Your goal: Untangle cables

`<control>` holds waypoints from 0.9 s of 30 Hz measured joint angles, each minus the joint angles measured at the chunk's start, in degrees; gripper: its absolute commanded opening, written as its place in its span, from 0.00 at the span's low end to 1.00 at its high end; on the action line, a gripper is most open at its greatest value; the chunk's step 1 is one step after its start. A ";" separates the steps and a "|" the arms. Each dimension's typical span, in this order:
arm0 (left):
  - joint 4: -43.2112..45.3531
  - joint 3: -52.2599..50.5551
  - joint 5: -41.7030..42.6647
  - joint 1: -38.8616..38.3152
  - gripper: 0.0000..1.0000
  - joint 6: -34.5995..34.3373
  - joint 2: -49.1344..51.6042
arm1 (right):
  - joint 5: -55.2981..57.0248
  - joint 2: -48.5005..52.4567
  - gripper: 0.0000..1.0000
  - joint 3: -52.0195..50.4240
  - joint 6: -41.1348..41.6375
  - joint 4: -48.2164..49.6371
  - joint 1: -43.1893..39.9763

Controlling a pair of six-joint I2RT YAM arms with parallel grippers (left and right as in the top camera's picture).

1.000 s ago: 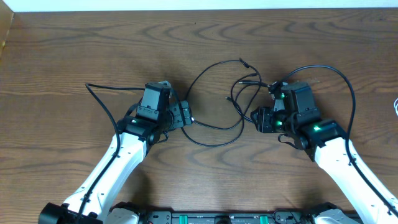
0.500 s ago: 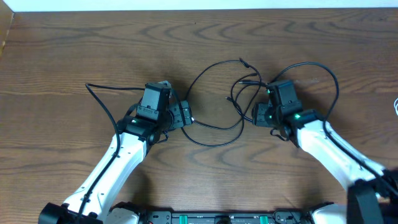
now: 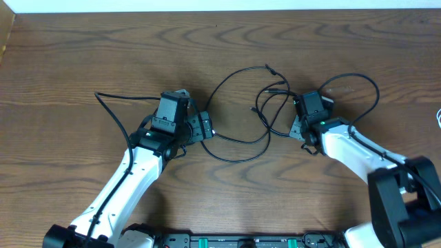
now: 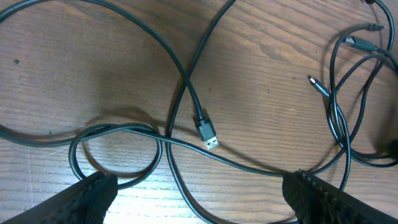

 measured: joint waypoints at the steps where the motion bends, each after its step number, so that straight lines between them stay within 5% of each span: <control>1: 0.00 0.00 0.00 0.00 0.91 0.00 0.00 | 0.68 0.81 0.08 0.04 0.63 0.09 0.02; 2: 0.00 0.00 0.00 0.00 0.91 0.00 0.00 | 0.48 1.07 0.01 0.37 0.98 0.46 0.00; 12: 0.00 0.00 0.00 0.00 0.92 0.00 0.00 | -12.28 -0.57 0.01 1.09 -5.46 1.25 -0.04; 20: 0.02 0.00 0.00 0.00 0.91 0.00 0.00 | -23.15 -22.95 0.01 1.20 -12.48 -4.11 0.00; 27: 0.00 0.00 0.00 0.00 0.91 0.00 0.00 | -24.94 -27.54 0.01 1.27 -13.55 -9.73 0.00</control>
